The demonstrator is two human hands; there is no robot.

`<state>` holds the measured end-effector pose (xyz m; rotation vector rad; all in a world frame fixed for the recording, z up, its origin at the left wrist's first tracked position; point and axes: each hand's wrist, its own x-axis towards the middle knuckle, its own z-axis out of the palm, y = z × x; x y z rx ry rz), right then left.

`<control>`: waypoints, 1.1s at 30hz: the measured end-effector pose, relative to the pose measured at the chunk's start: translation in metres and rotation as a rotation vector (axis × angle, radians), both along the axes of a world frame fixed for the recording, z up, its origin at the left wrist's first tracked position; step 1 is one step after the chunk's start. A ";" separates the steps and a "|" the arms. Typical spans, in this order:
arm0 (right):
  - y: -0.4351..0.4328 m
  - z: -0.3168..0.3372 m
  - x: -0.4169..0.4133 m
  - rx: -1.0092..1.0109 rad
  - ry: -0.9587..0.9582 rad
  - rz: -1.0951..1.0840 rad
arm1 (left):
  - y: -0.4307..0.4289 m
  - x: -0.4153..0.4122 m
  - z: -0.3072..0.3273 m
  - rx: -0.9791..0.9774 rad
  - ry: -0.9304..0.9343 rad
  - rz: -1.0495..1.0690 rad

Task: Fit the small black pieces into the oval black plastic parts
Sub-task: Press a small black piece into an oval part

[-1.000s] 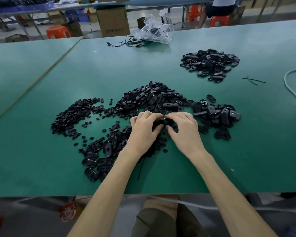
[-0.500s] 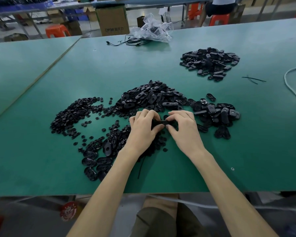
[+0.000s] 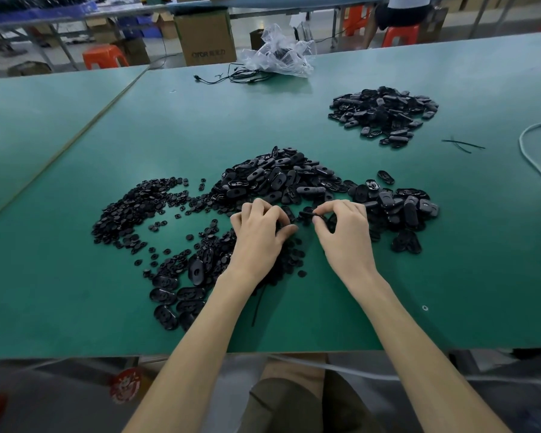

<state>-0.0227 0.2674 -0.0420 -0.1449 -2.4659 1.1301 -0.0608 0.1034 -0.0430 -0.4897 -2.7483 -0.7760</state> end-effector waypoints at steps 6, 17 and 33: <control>-0.003 0.004 0.003 -0.113 0.044 0.016 | -0.001 0.001 0.005 0.060 0.012 0.044; -0.004 0.007 0.004 -0.244 0.041 0.090 | 0.001 0.004 0.012 0.288 -0.034 0.115; -0.002 0.005 0.003 -0.237 0.039 0.102 | 0.000 0.009 0.012 0.268 0.061 -0.039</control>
